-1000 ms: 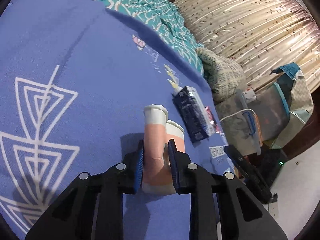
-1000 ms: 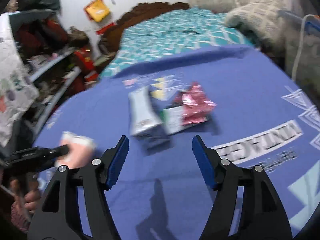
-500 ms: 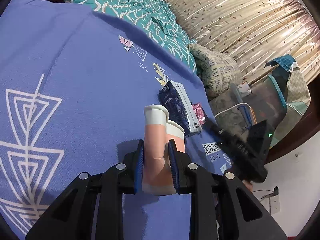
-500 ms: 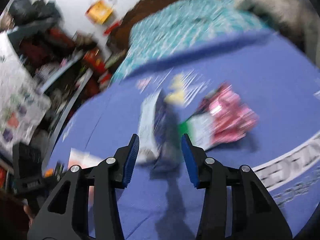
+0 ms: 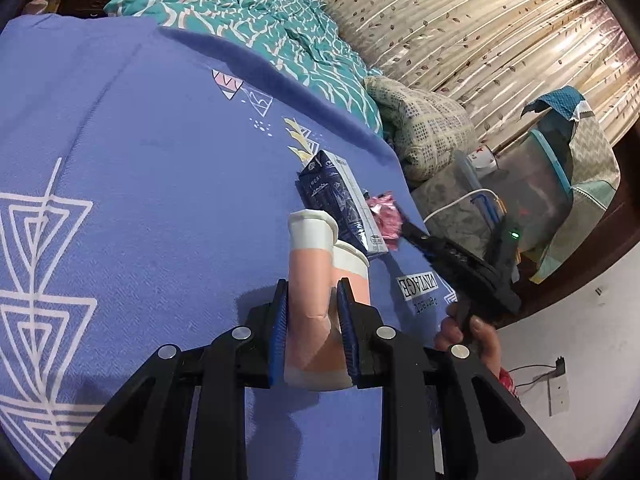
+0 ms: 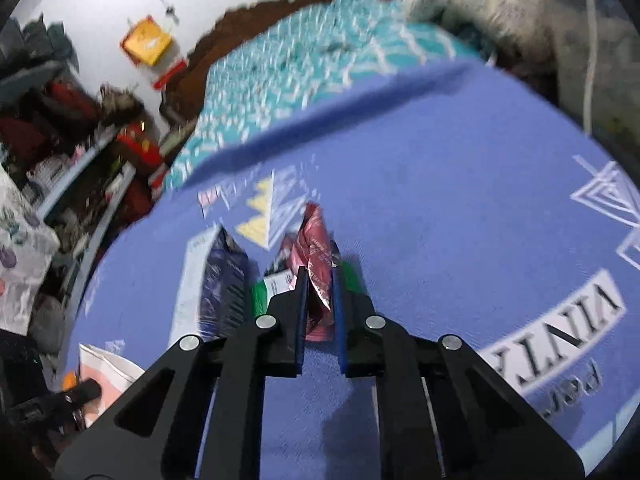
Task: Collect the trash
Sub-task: 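Grasp the red wrapper with the right tool while the left holds the pink cup, then carry cup and red wrapper to the wastebasket and release both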
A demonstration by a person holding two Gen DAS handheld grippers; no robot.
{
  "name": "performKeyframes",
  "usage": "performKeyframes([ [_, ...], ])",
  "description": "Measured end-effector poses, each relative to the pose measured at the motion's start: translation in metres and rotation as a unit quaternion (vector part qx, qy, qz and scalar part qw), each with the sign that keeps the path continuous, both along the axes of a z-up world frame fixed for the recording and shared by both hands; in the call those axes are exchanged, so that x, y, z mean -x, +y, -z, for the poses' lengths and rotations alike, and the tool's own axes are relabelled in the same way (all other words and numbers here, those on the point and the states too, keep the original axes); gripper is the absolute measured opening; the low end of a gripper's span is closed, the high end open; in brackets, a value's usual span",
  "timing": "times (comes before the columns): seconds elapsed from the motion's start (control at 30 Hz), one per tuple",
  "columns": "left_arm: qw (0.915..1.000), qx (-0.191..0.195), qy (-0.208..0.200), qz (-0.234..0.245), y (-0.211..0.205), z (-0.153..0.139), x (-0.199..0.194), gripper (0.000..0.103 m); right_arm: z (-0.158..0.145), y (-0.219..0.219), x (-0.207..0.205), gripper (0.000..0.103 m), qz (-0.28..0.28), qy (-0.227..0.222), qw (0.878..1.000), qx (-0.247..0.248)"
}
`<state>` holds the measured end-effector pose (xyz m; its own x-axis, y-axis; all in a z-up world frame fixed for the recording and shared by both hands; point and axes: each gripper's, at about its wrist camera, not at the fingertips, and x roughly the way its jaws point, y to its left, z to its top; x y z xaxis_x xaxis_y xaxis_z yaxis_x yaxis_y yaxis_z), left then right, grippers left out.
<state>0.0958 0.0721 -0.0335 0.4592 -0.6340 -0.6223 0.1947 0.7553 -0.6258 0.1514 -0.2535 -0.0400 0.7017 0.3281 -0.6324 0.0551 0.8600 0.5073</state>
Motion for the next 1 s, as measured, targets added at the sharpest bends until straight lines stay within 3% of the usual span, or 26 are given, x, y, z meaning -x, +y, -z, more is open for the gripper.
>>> performKeyframes([
  [0.2,0.9997,-0.005,-0.013,0.022,-0.020,-0.011,0.007,0.023,-0.020,-0.024,0.058,0.014,0.017,-0.029,0.999,-0.015],
  [0.37,0.9978,-0.018,-0.012,0.062,-0.049,-0.010,0.018,0.023,0.011,-0.033,0.116,0.017,0.000,0.017,0.996,-0.091],
  [0.43,0.9965,-0.026,-0.009,0.078,-0.062,-0.005,0.024,0.023,0.025,-0.028,0.132,0.017,-0.006,0.024,0.995,-0.098],
  [0.5,0.9952,-0.038,-0.004,0.090,-0.073,0.001,0.028,0.023,0.034,-0.022,0.140,0.034,-0.012,0.034,0.997,-0.073],
  [0.53,0.9947,-0.041,-0.001,0.094,-0.076,0.003,0.030,0.023,0.037,-0.020,0.140,0.067,-0.012,0.035,0.997,-0.061],
  [0.57,0.9941,-0.044,0.003,0.099,-0.080,0.006,0.031,0.023,0.038,-0.018,0.141,0.081,-0.005,0.028,0.998,-0.050],
  [0.67,0.9928,-0.054,0.006,0.107,-0.090,0.009,0.035,0.023,0.033,-0.020,0.138,0.069,-0.002,0.012,1.000,-0.029],
  [0.83,0.9919,-0.062,0.003,0.111,-0.097,0.010,0.038,0.023,0.040,-0.019,0.127,0.062,-0.008,0.016,1.000,-0.008],
  [0.9,0.9917,-0.066,0.004,0.110,-0.098,0.010,0.037,0.023,0.046,-0.018,0.125,0.051,-0.027,0.024,0.999,-0.007],
  [0.97,0.9915,-0.071,0.005,0.109,-0.100,0.011,0.036,0.023,0.051,-0.014,0.129,0.025,-0.050,0.038,0.998,-0.007],
  [1.0,0.9913,-0.073,0.006,0.109,-0.102,0.012,0.035,0.023,0.054,-0.012,0.130,0.019,-0.057,0.041,0.997,-0.017],
])
